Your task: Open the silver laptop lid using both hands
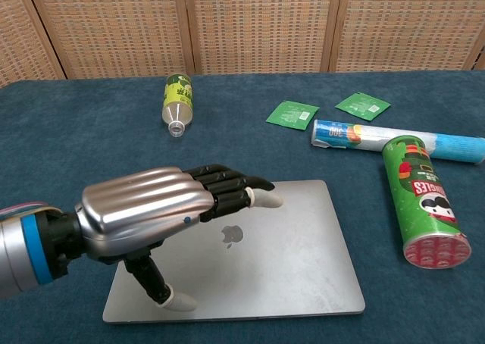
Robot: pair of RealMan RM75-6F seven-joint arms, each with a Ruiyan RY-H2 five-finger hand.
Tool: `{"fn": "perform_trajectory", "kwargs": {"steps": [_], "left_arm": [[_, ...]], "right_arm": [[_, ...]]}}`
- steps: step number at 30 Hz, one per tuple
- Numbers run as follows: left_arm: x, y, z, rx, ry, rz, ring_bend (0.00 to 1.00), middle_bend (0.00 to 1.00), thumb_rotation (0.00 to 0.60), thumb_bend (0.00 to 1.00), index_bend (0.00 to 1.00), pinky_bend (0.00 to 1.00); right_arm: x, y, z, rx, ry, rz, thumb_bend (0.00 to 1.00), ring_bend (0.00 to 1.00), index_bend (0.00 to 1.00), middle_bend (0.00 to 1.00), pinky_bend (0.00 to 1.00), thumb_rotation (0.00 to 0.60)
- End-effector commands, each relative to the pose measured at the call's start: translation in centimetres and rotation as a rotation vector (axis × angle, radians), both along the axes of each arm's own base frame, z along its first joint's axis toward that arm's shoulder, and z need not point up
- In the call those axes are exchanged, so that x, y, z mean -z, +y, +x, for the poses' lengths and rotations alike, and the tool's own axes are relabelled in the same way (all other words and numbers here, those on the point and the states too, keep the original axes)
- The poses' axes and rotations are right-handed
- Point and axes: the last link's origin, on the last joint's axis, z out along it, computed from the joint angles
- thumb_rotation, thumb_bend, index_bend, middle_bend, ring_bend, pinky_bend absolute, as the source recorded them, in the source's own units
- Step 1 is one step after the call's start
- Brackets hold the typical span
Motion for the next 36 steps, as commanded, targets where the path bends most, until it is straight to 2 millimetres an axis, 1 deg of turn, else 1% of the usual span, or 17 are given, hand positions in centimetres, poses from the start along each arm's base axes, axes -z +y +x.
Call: {"fn": "perform_trajectory", "kwargs": {"steps": [1, 16, 23, 31, 32, 33, 35, 36], "left_arm": [[1.1, -0.1, 0.0, -0.005, 0.017, -0.009, 0.00, 0.00, 0.600, 0.00, 0.00, 0.00], [3.6, -0.3, 0.9, -0.023, 0.046, -0.042, 0.00, 0.00, 0.600, 0.00, 0.00, 0.00], [4.8, 0.0, 1.1, -0.019, 0.067, -0.025, 0.00, 0.00, 0.600, 0.00, 0.00, 0.00], [5.5, 0.3, 1.3, -0.028, 0.078, -0.015, 0.00, 0.00, 0.600, 0.00, 0.00, 0.00], [5.6, 0.3, 1.2, -0.028, 0.080, -0.013, 0.00, 0.00, 0.600, 0.01, 0.00, 0.00], [5.6, 0.3, 1.2, -0.028, 0.082, -0.012, 0.00, 0.00, 0.600, 0.04, 0.00, 0.00], [5.7, 0.3, 1.2, -0.031, 0.083, -0.013, 0.00, 0.00, 0.600, 0.23, 0.00, 0.00], [5.7, 0.3, 1.2, -0.033, 0.082, -0.014, 0.00, 0.00, 0.600, 0.29, 0.00, 0.00]], "right_arm": [[0.0, 0.0, 0.0, 0.001, -0.001, 0.000, 0.00, 0.00, 0.00, 0.00, 0.00, 0.600], [-0.2, 0.0, -0.2, 0.003, -0.009, 0.002, 0.00, 0.00, 0.00, 0.00, 0.00, 0.600], [-0.3, 0.0, -0.2, 0.004, -0.012, 0.002, 0.00, 0.00, 0.00, 0.00, 0.00, 0.600], [-0.4, -0.1, -0.3, 0.007, -0.017, 0.002, 0.00, 0.00, 0.00, 0.00, 0.00, 0.600], [-0.4, -0.1, -0.3, 0.007, -0.018, 0.002, 0.00, 0.00, 0.00, 0.00, 0.00, 0.600], [-0.4, -0.1, -0.3, 0.007, -0.019, 0.002, 0.00, 0.00, 0.00, 0.00, 0.00, 0.600], [-0.5, -0.1, -0.3, 0.006, -0.020, 0.002, 0.00, 0.00, 0.00, 0.00, 0.00, 0.600], [-0.5, -0.1, -0.3, 0.007, -0.021, 0.002, 0.00, 0.00, 0.00, 0.00, 0.00, 0.600]]}}
